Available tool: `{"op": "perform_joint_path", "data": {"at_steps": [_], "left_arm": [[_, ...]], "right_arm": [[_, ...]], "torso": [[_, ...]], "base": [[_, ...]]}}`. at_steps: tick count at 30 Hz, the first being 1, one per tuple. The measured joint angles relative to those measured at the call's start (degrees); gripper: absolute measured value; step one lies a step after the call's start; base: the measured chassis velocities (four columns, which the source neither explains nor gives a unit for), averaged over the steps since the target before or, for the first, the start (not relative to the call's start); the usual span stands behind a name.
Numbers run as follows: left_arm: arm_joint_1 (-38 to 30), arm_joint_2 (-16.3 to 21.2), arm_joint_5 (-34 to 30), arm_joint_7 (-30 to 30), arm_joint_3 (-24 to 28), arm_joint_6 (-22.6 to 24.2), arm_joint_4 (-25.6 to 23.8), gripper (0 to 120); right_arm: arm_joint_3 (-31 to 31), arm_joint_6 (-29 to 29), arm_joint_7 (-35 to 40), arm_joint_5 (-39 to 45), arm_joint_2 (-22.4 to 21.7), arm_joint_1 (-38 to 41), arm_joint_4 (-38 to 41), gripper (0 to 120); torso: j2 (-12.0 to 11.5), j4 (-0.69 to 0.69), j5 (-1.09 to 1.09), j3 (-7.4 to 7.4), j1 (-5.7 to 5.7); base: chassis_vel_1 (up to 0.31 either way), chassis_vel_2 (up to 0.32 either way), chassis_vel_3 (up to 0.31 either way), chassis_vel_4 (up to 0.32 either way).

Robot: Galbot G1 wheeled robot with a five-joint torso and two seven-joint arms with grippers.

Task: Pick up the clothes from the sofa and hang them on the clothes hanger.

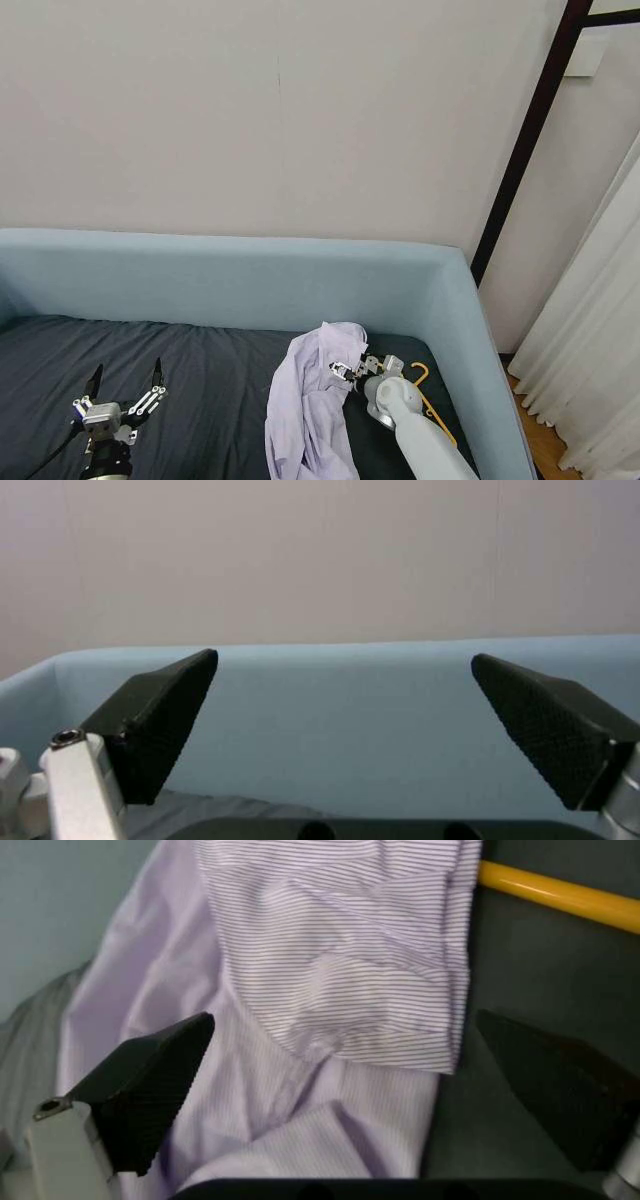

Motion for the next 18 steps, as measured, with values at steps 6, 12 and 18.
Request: {"op": "perform_joint_path", "data": {"at_steps": [6, 12, 18], "left_arm": [[0.15, -0.86, 0.75, -0.01, 0.34, -0.01, -0.14, 100], [0.38, -1.74, 1.59, -0.10, 0.66, -0.27, -0.15, 100], [0.40, -2.05, 1.98, -0.16, 0.89, -0.47, -0.15, 100]], "right_arm": [[0.52, 1.08, -0.72, -1.40, 0.07, -0.30, -2.03, 98], [0.26, 2.65, -2.14, -2.26, 0.95, -0.90, -2.26, 72], [0.74, 3.04, -2.69, -4.50, 2.95, -0.60, -3.71, 55]], "torso": [[0.00, 0.00, 0.00, 0.00, 0.00], [0.00, 0.00, 0.00, 0.00, 0.00], [0.01, 0.01, 0.01, 0.00, -0.01]], "base": [[0.000, 0.000, 0.000, 0.000], [0.000, 0.000, 0.000, 0.000], [0.000, 0.000, 0.000, 0.000]]}}
